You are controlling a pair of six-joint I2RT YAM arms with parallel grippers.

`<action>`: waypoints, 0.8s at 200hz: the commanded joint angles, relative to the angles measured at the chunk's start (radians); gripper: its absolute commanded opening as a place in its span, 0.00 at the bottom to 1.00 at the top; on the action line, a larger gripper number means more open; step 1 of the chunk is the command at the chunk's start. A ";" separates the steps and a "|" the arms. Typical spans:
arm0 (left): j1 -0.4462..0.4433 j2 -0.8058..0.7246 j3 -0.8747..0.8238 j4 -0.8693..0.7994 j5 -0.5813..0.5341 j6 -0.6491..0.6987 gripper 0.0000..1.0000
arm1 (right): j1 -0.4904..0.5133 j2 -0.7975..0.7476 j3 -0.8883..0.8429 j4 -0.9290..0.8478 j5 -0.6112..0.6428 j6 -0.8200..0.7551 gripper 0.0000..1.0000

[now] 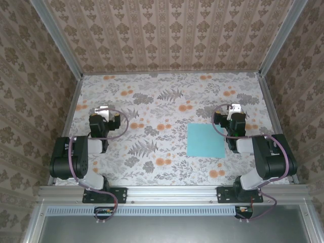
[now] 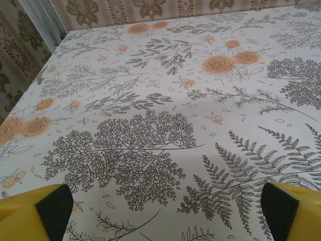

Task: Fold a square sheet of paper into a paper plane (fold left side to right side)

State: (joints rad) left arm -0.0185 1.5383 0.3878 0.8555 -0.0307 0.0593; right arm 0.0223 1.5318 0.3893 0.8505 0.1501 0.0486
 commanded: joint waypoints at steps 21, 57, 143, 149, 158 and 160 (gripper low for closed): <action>-0.003 -0.002 0.019 -0.003 -0.003 -0.007 1.00 | 0.006 -0.002 0.003 0.030 0.019 0.010 1.00; -0.002 -0.002 0.019 -0.002 -0.003 -0.007 1.00 | 0.005 -0.003 0.003 0.030 0.019 0.010 1.00; -0.001 -0.002 0.020 -0.005 -0.001 -0.010 1.00 | 0.004 -0.004 0.002 0.030 0.016 0.011 1.00; -0.001 -0.003 0.018 -0.003 0.000 -0.010 1.00 | 0.004 -0.004 0.001 0.032 0.016 0.011 1.00; 0.000 -0.008 0.011 0.009 0.000 -0.010 1.00 | 0.004 -0.007 0.001 0.029 0.017 0.010 1.00; 0.000 -0.011 0.010 0.011 -0.001 -0.009 1.00 | 0.004 -0.009 0.004 0.024 0.018 0.011 1.00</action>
State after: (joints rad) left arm -0.0185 1.5383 0.3878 0.8558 -0.0307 0.0593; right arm 0.0223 1.5318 0.3893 0.8505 0.1501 0.0486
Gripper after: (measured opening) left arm 0.999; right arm 0.999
